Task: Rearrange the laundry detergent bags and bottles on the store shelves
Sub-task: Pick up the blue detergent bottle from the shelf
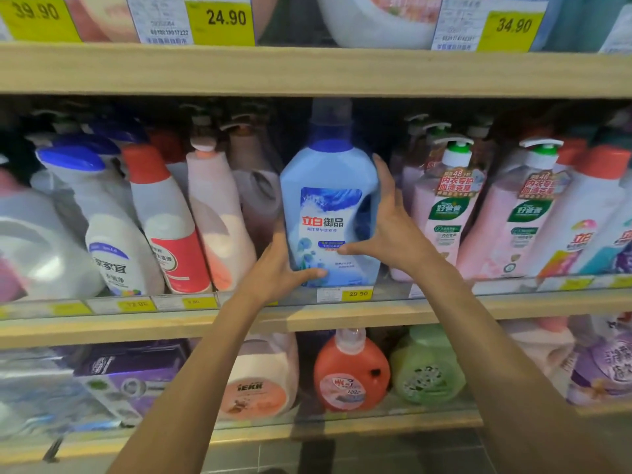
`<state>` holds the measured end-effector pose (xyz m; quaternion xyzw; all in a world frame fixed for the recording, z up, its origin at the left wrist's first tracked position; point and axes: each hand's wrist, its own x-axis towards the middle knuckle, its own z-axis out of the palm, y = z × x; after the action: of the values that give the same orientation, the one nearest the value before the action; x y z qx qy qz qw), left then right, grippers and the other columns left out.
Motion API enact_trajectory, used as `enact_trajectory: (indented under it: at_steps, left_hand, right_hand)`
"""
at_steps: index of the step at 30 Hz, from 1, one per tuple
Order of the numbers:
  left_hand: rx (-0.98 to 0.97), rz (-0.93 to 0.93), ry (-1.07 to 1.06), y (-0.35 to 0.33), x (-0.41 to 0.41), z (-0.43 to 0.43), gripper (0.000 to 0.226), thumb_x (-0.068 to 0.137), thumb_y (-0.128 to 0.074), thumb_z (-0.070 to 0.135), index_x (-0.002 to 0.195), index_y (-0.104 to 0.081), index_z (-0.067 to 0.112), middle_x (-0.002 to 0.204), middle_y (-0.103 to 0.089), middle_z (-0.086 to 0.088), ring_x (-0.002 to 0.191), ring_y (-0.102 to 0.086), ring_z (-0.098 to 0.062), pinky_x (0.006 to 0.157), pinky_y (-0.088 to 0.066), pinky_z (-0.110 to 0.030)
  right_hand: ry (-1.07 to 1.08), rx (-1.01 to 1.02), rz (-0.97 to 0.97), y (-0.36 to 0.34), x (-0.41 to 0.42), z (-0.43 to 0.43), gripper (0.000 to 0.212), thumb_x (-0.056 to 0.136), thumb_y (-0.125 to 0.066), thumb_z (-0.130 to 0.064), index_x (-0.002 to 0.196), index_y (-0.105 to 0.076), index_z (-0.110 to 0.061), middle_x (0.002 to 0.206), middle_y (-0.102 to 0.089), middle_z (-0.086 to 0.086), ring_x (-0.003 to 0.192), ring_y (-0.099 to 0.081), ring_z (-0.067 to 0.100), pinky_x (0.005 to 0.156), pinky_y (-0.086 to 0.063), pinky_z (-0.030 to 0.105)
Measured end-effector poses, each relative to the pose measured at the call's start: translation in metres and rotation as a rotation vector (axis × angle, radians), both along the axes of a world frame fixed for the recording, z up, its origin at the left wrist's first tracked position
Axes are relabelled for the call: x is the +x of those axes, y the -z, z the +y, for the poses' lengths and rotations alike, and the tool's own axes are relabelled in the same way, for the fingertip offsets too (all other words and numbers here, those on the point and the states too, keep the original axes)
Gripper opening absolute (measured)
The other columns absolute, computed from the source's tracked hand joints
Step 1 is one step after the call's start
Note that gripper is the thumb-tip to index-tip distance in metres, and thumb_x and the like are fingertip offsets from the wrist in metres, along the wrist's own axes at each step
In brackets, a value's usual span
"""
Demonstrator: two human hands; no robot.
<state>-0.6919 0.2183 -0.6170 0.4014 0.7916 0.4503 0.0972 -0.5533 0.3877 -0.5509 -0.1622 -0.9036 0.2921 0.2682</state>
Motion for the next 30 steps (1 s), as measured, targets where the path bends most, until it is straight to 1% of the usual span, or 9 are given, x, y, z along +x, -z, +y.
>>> enact_trajectory:
  at_steps: [3,7,14,18,20,22,24,28,30]
  left_hand:
    - [0.032,0.012,0.001,0.003,0.001,0.000,0.108,0.065,-0.091,0.042,0.145,-0.018,0.032,0.140,-0.053,0.006,0.129,-0.052,-0.013,0.107,-0.047,-0.041]
    - [0.006,0.029,-0.041,0.004,0.002,0.001,0.100,0.066,-0.091,0.042,0.139,-0.026,0.023,0.136,-0.056,0.005,0.126,-0.053,-0.015,0.103,-0.049,-0.044]
    - [-0.002,0.043,-0.027,-0.003,0.011,-0.001,0.082,0.070,-0.090,0.035,0.119,-0.026,0.026,0.123,-0.060,0.010,0.110,-0.061,-0.009,0.086,-0.051,-0.027]
    - [0.036,0.083,-0.044,-0.003,0.017,-0.005,0.078,0.067,-0.092,0.035,0.113,-0.030,0.025,0.111,-0.059,0.020,0.103,-0.063,-0.007,0.080,-0.052,-0.027]
    - [0.073,0.091,-0.048,-0.002,0.020,-0.008,0.081,0.066,-0.092,0.034,0.115,-0.028,0.030,0.110,-0.056,0.029,0.098,-0.062,0.002,0.078,-0.052,-0.020]
    - [0.112,0.089,-0.039,0.000,0.023,-0.010,0.085,0.067,-0.092,0.034,0.120,-0.026,0.035,0.113,-0.055,0.031,0.097,-0.059,0.016,0.075,-0.047,-0.007]
    - [0.144,0.082,-0.032,0.003,0.027,-0.011,0.087,0.068,-0.092,0.032,0.123,-0.025,0.035,0.117,-0.054,0.029,0.102,-0.055,0.022,0.076,-0.045,-0.003]
    - [0.167,0.115,-0.019,0.001,0.034,-0.014,0.083,0.070,-0.091,0.027,0.120,-0.025,0.035,0.118,-0.056,0.019,0.103,-0.058,0.018,0.079,-0.044,-0.003]
    - [0.159,0.149,-0.023,-0.011,0.034,-0.019,0.084,0.070,-0.090,0.030,0.118,-0.022,0.042,0.120,-0.057,0.014,0.104,-0.061,0.006,0.084,-0.050,-0.014]
  right_hand:
    - [-0.046,-0.036,0.019,-0.001,0.001,0.009,0.146,0.054,-0.097,-0.021,0.154,0.008,-0.039,0.151,-0.026,0.014,0.139,-0.037,0.027,0.103,-0.032,0.023]
    - [-0.070,-0.040,0.048,-0.001,0.004,0.012,0.145,0.053,-0.098,-0.023,0.154,0.005,-0.040,0.153,-0.027,0.013,0.139,-0.035,0.026,0.104,-0.030,0.022]
    - [-0.046,0.048,0.088,0.001,0.019,0.001,0.139,0.055,-0.096,-0.035,0.152,0.003,-0.045,0.150,-0.029,0.006,0.133,-0.038,0.030,0.103,-0.045,0.050]
    - [-0.038,0.074,0.111,0.003,0.027,-0.004,0.138,0.055,-0.096,-0.034,0.153,0.001,-0.045,0.150,-0.029,0.002,0.129,-0.034,0.019,0.100,-0.047,0.047]
    - [-0.032,0.087,0.128,0.005,0.032,-0.008,0.137,0.055,-0.096,-0.034,0.151,0.000,-0.048,0.149,-0.029,-0.002,0.127,-0.034,0.016,0.096,-0.049,0.048]
    - [-0.018,0.086,0.149,0.007,0.037,-0.011,0.136,0.055,-0.096,-0.033,0.145,0.002,-0.060,0.145,-0.029,-0.007,0.126,-0.037,0.016,0.092,-0.052,0.050]
    - [-0.010,0.076,0.171,0.009,0.042,-0.016,0.136,0.055,-0.096,-0.033,0.135,0.007,-0.073,0.141,-0.030,-0.010,0.123,-0.039,0.012,0.091,-0.052,0.049]
    - [0.008,0.056,0.209,0.009,0.051,-0.025,0.136,0.056,-0.096,-0.031,0.128,0.008,-0.080,0.144,-0.032,-0.006,0.123,-0.038,0.006,0.094,-0.051,0.046]
    - [0.023,0.060,0.227,-0.002,0.056,-0.032,0.136,0.055,-0.097,-0.033,0.128,0.009,-0.080,0.148,-0.033,-0.003,0.126,-0.037,0.006,0.096,-0.050,0.045]
